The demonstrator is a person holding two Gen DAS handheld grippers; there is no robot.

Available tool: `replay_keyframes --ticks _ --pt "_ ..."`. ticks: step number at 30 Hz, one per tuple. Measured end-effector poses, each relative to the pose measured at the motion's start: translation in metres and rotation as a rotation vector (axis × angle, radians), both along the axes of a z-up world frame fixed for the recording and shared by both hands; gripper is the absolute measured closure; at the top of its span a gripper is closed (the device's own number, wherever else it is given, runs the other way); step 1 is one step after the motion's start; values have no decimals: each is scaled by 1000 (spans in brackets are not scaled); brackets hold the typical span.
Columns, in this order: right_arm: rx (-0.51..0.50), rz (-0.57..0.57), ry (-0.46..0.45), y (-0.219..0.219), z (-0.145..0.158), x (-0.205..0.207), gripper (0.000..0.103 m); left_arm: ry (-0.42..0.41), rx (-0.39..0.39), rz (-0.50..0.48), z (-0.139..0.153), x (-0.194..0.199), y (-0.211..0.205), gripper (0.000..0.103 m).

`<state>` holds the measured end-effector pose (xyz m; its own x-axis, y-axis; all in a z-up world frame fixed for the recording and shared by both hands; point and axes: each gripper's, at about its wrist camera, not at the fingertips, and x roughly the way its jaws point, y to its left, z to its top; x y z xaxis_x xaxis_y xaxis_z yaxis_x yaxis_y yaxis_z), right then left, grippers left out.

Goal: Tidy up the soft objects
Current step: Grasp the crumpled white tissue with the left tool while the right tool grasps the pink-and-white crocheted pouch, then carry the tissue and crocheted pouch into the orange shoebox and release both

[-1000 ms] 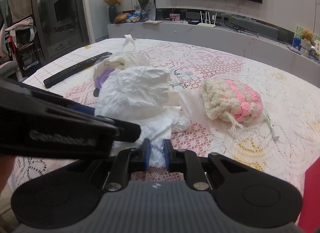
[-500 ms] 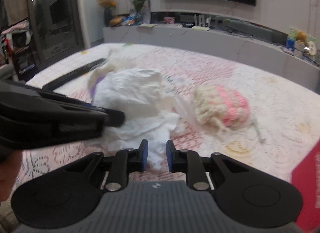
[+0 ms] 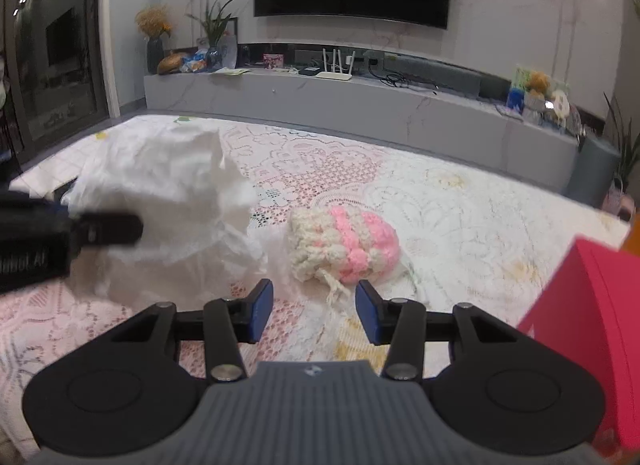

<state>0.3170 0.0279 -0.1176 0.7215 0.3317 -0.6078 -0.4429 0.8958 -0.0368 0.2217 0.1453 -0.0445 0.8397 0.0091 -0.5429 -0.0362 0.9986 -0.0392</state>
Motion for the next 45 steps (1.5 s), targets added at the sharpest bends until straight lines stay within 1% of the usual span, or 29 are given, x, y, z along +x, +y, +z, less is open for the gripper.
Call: replay_keyframes --ticks 1,2,3,5,7,9,13,16,17,18,19,21,23,24,27,29,32,35,38,42,45 --pt "-9 8 -13 4 1 3 57 -11 -10 14 2 4 4 94" --pt "-14 9 -22 6 3 7 54 -14 -17 24 3 7 6 94" --pt "-11 10 -29 7 5 11 49 -18 -17 43 2 12 9 94" --pt "1 10 -35 10 5 23 42 -25 -19 79 -1 18 16 94" --pt "-6 7 -34 16 2 35 41 -17 -37 92 -7 22 22 94" --pt "-14 7 -24 22 -5 48 35 -2 -39 94 -13 23 25 94" --pt "-30 2 8 31 -19 66 33 24 -32 85 -22 24 25 94" --pt "-49 -13 15 36 -27 74 33 20 -37 82 -23 23 24 94" --pt "-63 -21 10 38 -29 75 34 19 -37 79 -23 23 24 94" --pt "-77 -21 8 41 -30 75 40 18 -40 79 -23 22 24 94" --pt "-90 -18 5 43 -30 76 42 17 -42 81 -22 22 25 94" --pt "-107 -14 4 45 -31 75 56 20 -41 83 -22 22 25 94" --pt "-117 0 10 46 -33 73 64 21 -46 87 -21 21 24 94" --pt "-130 5 4 47 -34 72 73 16 -47 89 -20 20 25 94" --pt "-156 26 -12 50 -33 67 81 0 -45 94 -18 19 26 94" --pt "-161 30 -18 50 -28 66 83 -8 -37 94 -16 17 25 94" --pt "-160 25 -62 47 -11 59 83 -25 -23 103 -14 13 25 94" --pt "-157 26 -86 45 6 50 83 -63 -24 122 -8 8 28 94" --pt "-161 43 -76 43 18 41 83 -104 -39 136 -1 -1 31 94" --pt "-132 60 -58 34 34 21 82 -112 -61 144 6 -13 33 94" --pt "-107 68 -35 26 45 2 82 -124 -55 158 16 -23 29 94"
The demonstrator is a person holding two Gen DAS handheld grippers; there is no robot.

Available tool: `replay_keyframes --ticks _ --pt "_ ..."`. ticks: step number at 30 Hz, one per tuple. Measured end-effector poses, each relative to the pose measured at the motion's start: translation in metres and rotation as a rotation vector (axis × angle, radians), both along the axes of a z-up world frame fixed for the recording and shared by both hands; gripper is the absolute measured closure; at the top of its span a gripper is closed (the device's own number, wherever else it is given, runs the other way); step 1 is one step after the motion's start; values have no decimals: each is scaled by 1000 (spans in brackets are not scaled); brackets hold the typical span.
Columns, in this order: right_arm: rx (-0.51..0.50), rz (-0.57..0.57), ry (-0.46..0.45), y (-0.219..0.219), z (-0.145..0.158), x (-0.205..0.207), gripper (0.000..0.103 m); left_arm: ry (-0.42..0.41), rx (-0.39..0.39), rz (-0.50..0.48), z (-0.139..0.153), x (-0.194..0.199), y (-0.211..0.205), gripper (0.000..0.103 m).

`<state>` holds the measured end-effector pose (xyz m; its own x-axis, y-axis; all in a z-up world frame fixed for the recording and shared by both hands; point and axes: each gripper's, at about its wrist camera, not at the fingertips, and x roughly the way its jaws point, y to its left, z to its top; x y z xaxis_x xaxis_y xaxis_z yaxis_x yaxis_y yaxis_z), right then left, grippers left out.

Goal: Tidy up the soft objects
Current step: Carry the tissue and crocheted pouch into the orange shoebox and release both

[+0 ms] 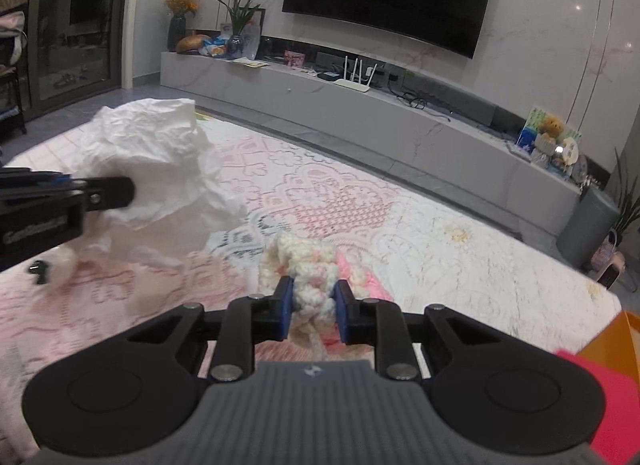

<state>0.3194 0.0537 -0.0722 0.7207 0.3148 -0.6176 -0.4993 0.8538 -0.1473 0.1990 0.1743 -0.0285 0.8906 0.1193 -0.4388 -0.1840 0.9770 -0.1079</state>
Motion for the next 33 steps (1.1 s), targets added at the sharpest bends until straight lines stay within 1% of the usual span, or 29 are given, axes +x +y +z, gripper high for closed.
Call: replay_keyframes --ticks 2,5,8,10,13,16,18,20,22,27,33 --pt "13 5 17 -7 6 -12 82 -1 8 6 9 -6 -3 94" --pt "53 23 75 -20 14 -32 82 34 26 19 20 -15 -12 94" --pt "63 40 115 -33 21 -53 82 85 46 46 25 -26 -23 94" --pt "57 43 139 -42 26 -67 82 104 26 14 28 -34 -30 94" --pt "34 41 144 -56 35 -88 82 149 25 -26 33 -43 -44 94" --pt "37 42 160 -75 44 -105 82 195 29 -90 37 -53 -61 94" --pt "44 35 186 -90 48 -115 82 236 23 -153 40 -59 -74 94" --pt "50 28 218 -106 50 -124 82 275 -9 -234 44 -64 -85 94" --pt "44 11 242 -124 51 -133 82 300 -25 -304 51 -68 -98 94" --pt "38 -25 262 -173 61 -149 82 299 16 -408 72 -71 -132 94" --pt "51 -65 265 -227 88 -156 82 301 -3 -518 93 -59 -173 94"
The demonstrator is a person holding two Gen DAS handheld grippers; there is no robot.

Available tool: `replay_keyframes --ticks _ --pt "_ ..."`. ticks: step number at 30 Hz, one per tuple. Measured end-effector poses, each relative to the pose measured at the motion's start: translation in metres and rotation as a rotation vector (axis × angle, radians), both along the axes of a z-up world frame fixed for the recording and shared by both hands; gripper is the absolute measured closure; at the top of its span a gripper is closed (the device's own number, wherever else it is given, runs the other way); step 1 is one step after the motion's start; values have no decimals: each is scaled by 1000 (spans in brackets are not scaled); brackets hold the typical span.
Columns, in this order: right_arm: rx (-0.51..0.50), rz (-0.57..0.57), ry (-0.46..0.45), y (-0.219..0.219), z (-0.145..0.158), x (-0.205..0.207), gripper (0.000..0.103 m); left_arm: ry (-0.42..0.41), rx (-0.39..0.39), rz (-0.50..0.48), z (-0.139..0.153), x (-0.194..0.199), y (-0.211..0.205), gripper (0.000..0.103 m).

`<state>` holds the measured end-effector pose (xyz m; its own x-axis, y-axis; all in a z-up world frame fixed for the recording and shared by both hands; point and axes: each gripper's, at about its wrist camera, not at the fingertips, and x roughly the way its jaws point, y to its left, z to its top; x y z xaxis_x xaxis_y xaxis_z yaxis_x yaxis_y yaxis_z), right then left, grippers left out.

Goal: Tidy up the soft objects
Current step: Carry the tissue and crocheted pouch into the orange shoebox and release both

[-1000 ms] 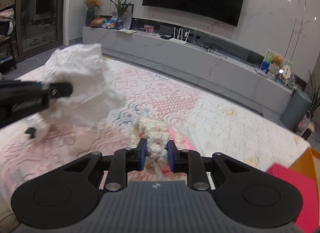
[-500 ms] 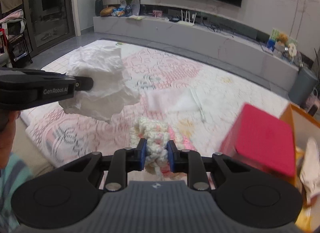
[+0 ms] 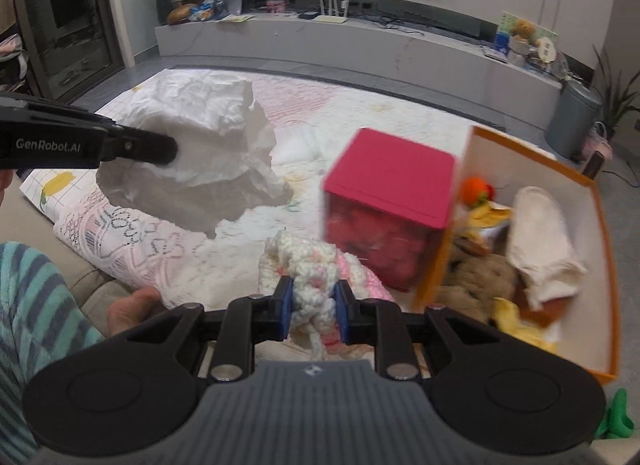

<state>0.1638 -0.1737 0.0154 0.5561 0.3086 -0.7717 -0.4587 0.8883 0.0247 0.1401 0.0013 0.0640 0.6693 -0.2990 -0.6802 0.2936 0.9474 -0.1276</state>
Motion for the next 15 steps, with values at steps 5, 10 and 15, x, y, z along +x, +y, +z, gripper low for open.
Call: replay_keyframes --ticks 5,10,15 --pt "16 -41 -22 -38 32 8 82 -25 -19 -64 17 15 -37 94" --pt "-6 -86 -81 -73 60 25 82 -49 -46 -94 26 41 -68 94" --pt "-45 -131 -44 -103 60 59 82 -1 -83 -153 16 70 -102 94"
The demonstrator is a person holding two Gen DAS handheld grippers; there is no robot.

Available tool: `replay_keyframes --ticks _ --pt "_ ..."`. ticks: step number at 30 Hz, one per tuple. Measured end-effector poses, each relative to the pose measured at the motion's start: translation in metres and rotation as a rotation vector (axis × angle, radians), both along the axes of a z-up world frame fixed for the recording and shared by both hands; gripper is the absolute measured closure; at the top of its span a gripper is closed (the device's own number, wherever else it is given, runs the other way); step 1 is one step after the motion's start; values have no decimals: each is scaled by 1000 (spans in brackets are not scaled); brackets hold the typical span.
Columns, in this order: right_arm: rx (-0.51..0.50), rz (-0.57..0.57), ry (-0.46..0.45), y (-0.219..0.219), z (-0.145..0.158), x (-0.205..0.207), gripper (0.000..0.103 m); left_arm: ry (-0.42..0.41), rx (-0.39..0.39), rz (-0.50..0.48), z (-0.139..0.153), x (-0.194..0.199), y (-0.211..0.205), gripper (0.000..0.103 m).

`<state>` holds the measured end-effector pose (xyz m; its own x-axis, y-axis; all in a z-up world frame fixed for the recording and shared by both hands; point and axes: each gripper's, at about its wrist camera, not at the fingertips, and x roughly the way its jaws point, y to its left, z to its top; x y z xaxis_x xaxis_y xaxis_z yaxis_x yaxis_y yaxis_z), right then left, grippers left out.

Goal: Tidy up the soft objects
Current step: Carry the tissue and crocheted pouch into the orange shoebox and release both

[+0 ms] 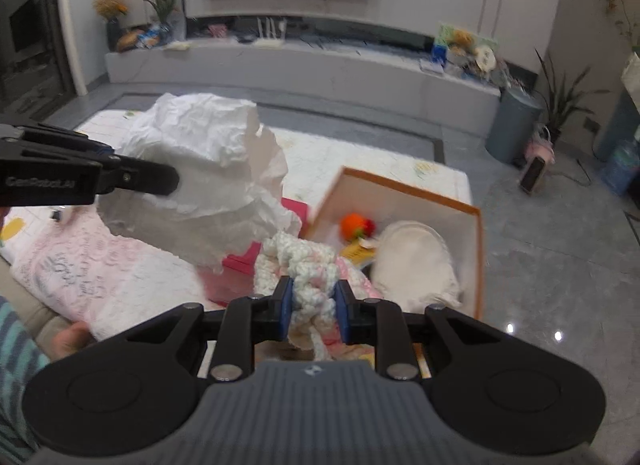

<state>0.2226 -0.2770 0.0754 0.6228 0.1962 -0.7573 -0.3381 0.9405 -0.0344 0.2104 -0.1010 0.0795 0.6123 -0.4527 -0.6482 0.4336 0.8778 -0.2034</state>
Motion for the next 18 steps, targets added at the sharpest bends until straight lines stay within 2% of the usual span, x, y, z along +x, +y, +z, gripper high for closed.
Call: replay_keyframes --ticks 8,13,18 --pt "-96 -22 180 -31 -54 40 82 115 81 -122 -48 34 -65 94" --pt "-174 1 282 -39 -84 57 82 207 117 -172 -81 48 -90 94" --pt "-220 19 365 -43 -106 70 81 246 192 -203 -105 55 -105 94"
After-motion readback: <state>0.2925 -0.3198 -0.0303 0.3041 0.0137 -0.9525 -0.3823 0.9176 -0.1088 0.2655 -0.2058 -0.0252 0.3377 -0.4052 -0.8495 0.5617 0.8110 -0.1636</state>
